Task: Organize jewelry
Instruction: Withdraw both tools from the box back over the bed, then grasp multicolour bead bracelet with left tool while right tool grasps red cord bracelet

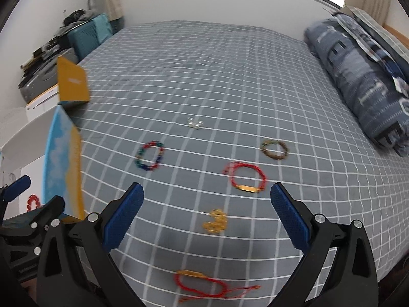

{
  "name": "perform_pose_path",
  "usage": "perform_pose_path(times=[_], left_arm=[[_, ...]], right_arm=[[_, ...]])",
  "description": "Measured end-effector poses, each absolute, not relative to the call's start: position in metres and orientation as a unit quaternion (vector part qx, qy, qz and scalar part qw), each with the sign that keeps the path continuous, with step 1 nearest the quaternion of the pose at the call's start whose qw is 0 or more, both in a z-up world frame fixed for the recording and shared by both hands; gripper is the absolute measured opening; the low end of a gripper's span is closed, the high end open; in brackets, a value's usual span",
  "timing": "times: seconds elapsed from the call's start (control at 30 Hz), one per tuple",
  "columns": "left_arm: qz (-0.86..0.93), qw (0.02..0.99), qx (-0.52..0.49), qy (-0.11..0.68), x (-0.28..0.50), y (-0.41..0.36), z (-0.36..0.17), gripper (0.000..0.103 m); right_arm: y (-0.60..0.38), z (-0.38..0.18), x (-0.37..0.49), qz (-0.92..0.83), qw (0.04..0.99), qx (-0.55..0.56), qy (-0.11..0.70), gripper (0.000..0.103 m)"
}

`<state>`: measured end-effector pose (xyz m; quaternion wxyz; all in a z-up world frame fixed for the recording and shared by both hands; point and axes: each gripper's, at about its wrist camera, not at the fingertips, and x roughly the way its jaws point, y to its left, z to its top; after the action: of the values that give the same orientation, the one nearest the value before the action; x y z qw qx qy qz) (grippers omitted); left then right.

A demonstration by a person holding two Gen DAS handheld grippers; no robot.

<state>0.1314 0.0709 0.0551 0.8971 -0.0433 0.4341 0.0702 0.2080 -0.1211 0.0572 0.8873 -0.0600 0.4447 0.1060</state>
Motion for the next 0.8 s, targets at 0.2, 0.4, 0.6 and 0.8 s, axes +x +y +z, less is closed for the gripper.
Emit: perform_pose_path(times=[0.2,0.4,0.6,0.8], left_arm=[[0.056,0.892,-0.034,0.447,0.157,0.044,0.037,0.097],[0.056,0.885,-0.035,0.46,0.186,0.038,0.022,0.097],[0.061,0.878,-0.037,0.474,0.217,0.043,0.005,0.097],[0.064,0.869,-0.032,0.489,0.253,0.05,-0.021,0.097]], right_arm=[[-0.147,0.041,0.223,0.095,0.883,-0.051,0.457,0.096],[-0.159,0.025,0.24,0.092,0.876,-0.042,0.471,0.096],[-0.164,0.006,0.262,0.1,0.869,-0.04,0.483,0.095],[-0.167,-0.025,0.291,0.101,0.857,-0.038,0.504,0.095]])
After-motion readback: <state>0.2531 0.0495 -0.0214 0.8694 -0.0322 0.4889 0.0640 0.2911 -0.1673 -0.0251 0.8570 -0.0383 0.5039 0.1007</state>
